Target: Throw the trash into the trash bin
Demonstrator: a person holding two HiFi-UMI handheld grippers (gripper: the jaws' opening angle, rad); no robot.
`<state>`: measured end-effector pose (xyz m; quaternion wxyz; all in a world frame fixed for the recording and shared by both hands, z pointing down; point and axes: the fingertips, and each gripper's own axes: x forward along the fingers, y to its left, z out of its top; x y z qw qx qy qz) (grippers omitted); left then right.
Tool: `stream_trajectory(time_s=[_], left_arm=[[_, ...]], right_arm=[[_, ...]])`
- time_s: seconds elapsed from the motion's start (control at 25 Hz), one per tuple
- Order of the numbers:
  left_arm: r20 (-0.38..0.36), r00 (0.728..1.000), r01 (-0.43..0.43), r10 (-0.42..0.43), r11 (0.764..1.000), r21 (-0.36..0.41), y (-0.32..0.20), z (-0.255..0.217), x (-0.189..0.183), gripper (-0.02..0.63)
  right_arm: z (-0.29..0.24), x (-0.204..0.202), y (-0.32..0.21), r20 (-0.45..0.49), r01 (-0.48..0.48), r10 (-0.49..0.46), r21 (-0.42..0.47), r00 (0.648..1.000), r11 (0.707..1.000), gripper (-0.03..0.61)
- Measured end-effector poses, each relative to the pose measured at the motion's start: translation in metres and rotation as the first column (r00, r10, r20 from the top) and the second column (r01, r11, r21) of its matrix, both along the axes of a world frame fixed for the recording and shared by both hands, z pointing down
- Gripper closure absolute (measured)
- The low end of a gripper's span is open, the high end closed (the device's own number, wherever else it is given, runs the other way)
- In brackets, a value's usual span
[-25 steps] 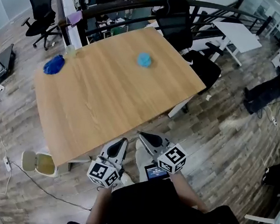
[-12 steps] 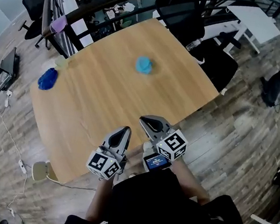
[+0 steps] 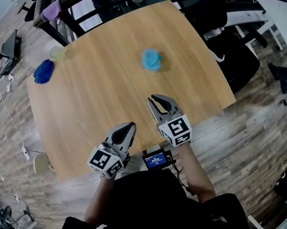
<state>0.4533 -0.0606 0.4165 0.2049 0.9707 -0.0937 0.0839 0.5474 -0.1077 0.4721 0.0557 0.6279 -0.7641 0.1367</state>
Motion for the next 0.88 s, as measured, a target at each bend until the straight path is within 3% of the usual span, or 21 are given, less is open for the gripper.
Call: stream_trajectory(time_s=[0.08, 0.24, 0.36, 0.48, 0.6, 0.76, 0.8, 0.84, 0.88], left_arm=[[0.006, 1.000, -0.003, 0.003, 1.000, -0.014, -0.013, 0.006, 0.009, 0.615], [0.023, 1.000, 0.015, -0.013, 0.998, -0.066, -0.032, 0.021, 0.017, 0.615], [0.020, 0.999, 0.029, -0.027, 0.995, -0.092, -0.039, 0.022, 0.013, 0.615], [0.036, 0.998, 0.064, -0.060, 0.992, -0.110, -0.044, 0.027, -0.002, 0.615], [0.064, 0.992, 0.112, -0.104, 0.986, -0.122, -0.055, 0.034, -0.019, 0.615], [0.080, 0.987, 0.145, -0.136, 0.982, -0.123, -0.069, 0.040, -0.033, 0.615], [0.080, 0.987, 0.150, -0.141, 0.981, -0.125, -0.071, 0.041, -0.035, 0.615], [0.080, 0.986, 0.153, -0.143, 0.980, -0.126, -0.072, 0.042, -0.036, 0.615], [0.079, 0.986, 0.153, -0.144, 0.980, -0.127, -0.073, 0.042, -0.037, 0.615]], right_arm=[[0.017, 0.014, -0.018, -0.012, -0.004, 0.004, -0.034, 1.000, 0.999, 0.448], [0.067, 0.060, -0.069, -0.096, -0.069, 0.057, -0.126, 0.994, 0.990, 0.370], [0.111, 0.100, -0.111, -0.165, -0.143, 0.105, -0.242, 0.981, 0.960, 0.266], [0.145, 0.129, -0.140, -0.221, -0.218, 0.151, -0.322, 0.964, 0.921, 0.242], [0.175, 0.134, -0.160, -0.219, -0.237, 0.161, -0.385, 0.962, 0.892, 0.242], [0.188, 0.130, -0.171, -0.232, -0.245, 0.159, -0.413, 0.960, 0.877, 0.246], [0.188, 0.128, -0.170, -0.252, -0.249, 0.154, -0.411, 0.956, 0.877, 0.272], [0.185, 0.127, -0.169, -0.282, -0.257, 0.147, -0.404, 0.948, 0.878, 0.416], [0.182, 0.126, -0.169, -0.312, -0.262, 0.140, -0.393, 0.940, 0.881, 0.521]])
